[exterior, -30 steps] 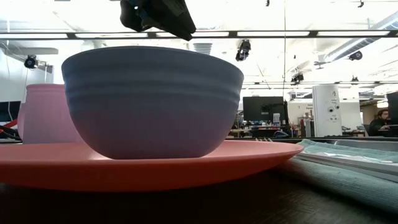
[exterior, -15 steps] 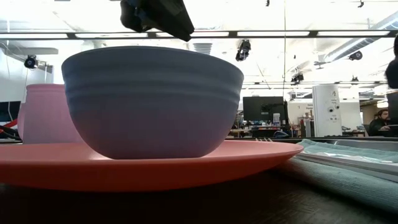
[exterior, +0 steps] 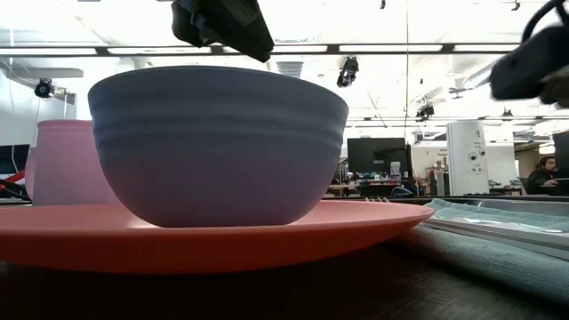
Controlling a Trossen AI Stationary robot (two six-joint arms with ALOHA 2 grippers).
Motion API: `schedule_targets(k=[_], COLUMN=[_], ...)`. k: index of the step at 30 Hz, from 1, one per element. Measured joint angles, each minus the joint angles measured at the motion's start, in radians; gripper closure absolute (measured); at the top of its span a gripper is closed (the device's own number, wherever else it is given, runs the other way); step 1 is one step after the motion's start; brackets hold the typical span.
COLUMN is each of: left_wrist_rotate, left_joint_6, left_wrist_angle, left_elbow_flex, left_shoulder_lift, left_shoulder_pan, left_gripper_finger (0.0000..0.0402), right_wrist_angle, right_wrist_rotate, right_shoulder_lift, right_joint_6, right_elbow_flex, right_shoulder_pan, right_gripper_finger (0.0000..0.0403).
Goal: Set up tray
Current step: Put the spoon on top of the napkin
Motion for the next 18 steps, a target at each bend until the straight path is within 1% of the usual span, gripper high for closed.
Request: schedule_targets(k=[7, 11, 14, 18], left_wrist_rotate=[0.000, 0.000, 0.000, 0.000], left_joint_6=[0.000, 0.000, 0.000, 0.000], left_wrist_angle=[-0.021, -0.024, -0.029, -0.038], left_elbow_flex=[0.000, -0.001, -0.001, -0.001], left_shoulder_lift=[0.000, 0.000, 0.000, 0.000], left_shoulder_pan=[0.000, 0.000, 0.000, 0.000], left_gripper_finger=[0.0352, 0.0352, 0.0352, 0.0352], right_wrist_angle=[0.007, 0.016, 0.018, 0.001], right_wrist_rotate=[-0.003, -0.008, -0.008, 0.002], right_shoulder_lift=[0.064, 0.098, 0.116, 0.116], right_joint_6=[-0.001, -0.009, -0.018, -0.025], right_elbow_flex=[-0.008, -0.008, -0.007, -0.006], right_shoulder_pan=[-0.029, -0.028, -0.027, -0.016], right_gripper_finger=[0.0242, 0.0243, 0.0256, 0.0293])
